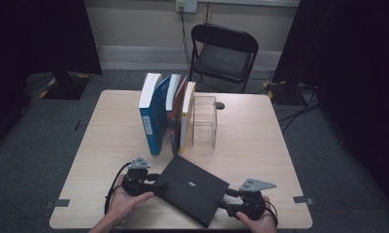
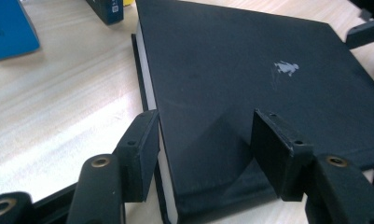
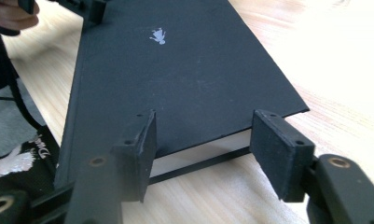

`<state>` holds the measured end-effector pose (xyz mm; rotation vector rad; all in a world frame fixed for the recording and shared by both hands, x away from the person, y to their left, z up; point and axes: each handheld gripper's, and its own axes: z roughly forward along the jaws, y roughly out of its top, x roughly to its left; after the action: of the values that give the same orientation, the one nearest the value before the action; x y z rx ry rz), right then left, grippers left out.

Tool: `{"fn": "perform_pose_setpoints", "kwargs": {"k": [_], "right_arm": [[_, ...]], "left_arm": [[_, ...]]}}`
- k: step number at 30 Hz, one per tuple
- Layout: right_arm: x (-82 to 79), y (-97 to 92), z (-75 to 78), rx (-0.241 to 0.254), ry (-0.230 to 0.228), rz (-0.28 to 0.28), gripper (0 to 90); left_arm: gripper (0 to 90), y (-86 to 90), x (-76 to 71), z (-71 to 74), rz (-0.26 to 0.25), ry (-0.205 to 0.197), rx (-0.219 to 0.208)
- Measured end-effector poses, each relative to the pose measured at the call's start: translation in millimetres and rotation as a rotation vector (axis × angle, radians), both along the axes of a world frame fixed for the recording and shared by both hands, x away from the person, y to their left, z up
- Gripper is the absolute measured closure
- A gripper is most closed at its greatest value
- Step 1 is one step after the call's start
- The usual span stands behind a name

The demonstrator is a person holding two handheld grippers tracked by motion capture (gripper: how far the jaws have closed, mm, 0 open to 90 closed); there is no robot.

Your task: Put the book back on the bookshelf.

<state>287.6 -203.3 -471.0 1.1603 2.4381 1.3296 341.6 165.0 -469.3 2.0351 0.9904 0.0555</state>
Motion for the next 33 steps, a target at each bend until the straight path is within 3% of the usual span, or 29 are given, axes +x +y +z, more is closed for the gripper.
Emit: {"fn": "perform_pose_setpoints", "kwargs": {"k": [5,7,16,19,21,26,29,31,33], "right_arm": [[-1.9,3.0,-0.7,-0.027,-0.018,-0.020,41.3],[-0.5,4.3,-0.4,-0.042,-0.044,-0.038,41.3],[22.5,0.8,-0.1,-0.060,-0.080,-0.104,41.4],[25.0,1.9,0.7,-0.061,-0.074,-0.116,41.0],[23.0,2.1,0.6,-0.051,-0.053,-0.119,37.4],[10.9,3.7,0.2,-0.051,-0.037,-0.119,33.8],[7.5,3.8,-0.2,-0.046,-0.034,-0.124,34.4],[8.8,3.3,-1.1,-0.037,-0.026,-0.111,34.3],[9.7,3.3,-1.4,-0.040,-0.033,-0.104,34.1]], "left_arm": [[43.3,0.1,-6.3,2.5,0.010,0.022,0.015],[43.3,0.0,-11.6,3.3,-0.006,0.024,0.024],[50.9,1.0,-31.6,4.6,-0.112,0.046,0.017],[56.2,3.3,-26.3,5.1,-0.095,0.029,-0.021],[45.5,1.8,-16.3,6.1,-0.052,0.011,-0.013],[42.8,-9.0,10.4,1.8,-0.038,-0.005,-0.017],[46.2,-13.6,16.1,-2.1,-0.038,0.004,-0.031],[47.8,-11.6,14.7,-0.8,-0.046,-0.002,-0.017],[55.6,-7.7,12.8,0.6,-0.046,0.007,-0.026]]}}
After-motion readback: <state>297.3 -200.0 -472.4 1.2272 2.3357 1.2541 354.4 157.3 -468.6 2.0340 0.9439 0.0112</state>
